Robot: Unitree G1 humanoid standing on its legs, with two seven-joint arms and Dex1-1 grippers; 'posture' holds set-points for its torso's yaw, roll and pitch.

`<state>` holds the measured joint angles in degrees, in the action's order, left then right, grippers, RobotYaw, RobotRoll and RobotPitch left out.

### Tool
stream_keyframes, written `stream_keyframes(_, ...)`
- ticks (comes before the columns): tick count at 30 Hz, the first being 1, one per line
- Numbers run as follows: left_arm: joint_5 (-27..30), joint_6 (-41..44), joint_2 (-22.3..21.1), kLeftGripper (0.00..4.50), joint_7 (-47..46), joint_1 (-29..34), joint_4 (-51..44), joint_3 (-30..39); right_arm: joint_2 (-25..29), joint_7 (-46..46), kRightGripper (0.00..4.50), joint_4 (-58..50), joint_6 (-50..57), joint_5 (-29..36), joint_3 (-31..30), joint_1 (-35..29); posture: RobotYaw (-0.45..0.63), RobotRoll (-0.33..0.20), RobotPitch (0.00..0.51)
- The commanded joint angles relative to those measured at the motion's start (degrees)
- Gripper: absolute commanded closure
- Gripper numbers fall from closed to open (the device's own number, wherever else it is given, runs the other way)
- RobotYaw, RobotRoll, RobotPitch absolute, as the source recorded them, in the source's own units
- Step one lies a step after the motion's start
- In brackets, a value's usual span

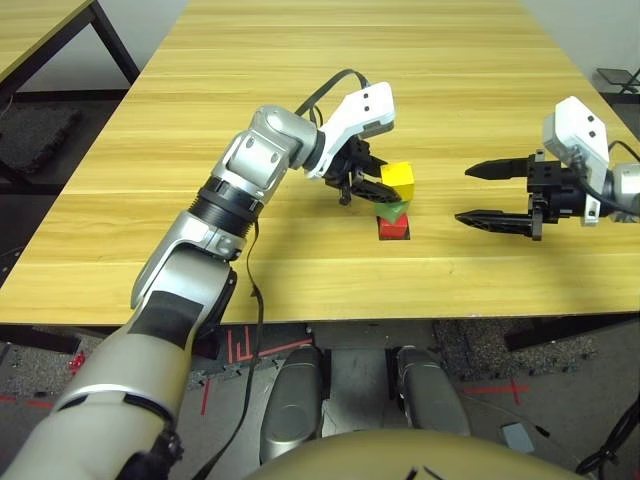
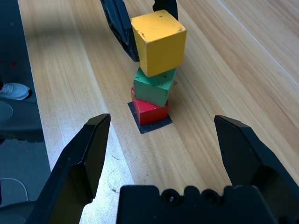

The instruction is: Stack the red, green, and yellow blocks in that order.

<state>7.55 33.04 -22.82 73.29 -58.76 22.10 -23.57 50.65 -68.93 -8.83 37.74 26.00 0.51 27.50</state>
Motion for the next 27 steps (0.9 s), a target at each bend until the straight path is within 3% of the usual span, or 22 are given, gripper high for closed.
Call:
stream_keyframes(1,-0.73,-0.43,0.52,2.56,-0.19,0.67,1.20,-0.10,0.09,0.38,0.00,-1.08,0.69,0.92,-0.15,-0.01,-0.03,-0.032,0.092)
stream_keyframes(8,-1.09,-0.79,1.49,0.16,-1.46,0.99,2.34,0.41,0.29,0.58,0.00,-0.88,0.86,0.91,0.25,0.44,-0.03,-0.037,0.088)
stream_keyframes(9,-0.92,-0.85,1.52,0.02,-1.81,1.21,2.05,0.73,0.35,0.57,0.00,-0.74,0.82,0.91,0.37,0.53,-0.03,-0.038,0.087)
stream_keyframes(14,2.85,3.57,-1.09,0.02,-5.33,3.42,-6.85,7.26,1.06,2.31,0.00,-0.36,3.34,2.97,4.71,-0.46,-0.01,-0.050,0.081)
stream_keyframes(17,8.44,12.27,-3.65,0.02,-10.03,7.77,-17.55,16.46,1.42,5.76,0.00,1.01,6.00,4.24,9.76,-2.70,0.00,-0.061,0.077)
stream_keyframes(20,12.11,19.04,-3.04,0.02,-20.29,11.78,-24.59,27.95,-0.33,11.73,0.00,6.37,5.75,3.34,14.87,-4.52,0.02,-0.074,0.080)
stream_keyframes(23,11.08,12.83,0.03,0.02,-32.71,17.17,-26.08,38.02,-5.77,20.64,0.00,17.52,-3.09,0.03,19.28,-4.51,0.03,-0.078,0.083)
stream_keyframes(27,7.09,0.04,4.89,0.02,-45.82,26.72,-25.77,43.72,-10.74,29.96,0.00,35.15,-19.76,-3.97,23.89,-1.22,0.04,-0.092,0.087)
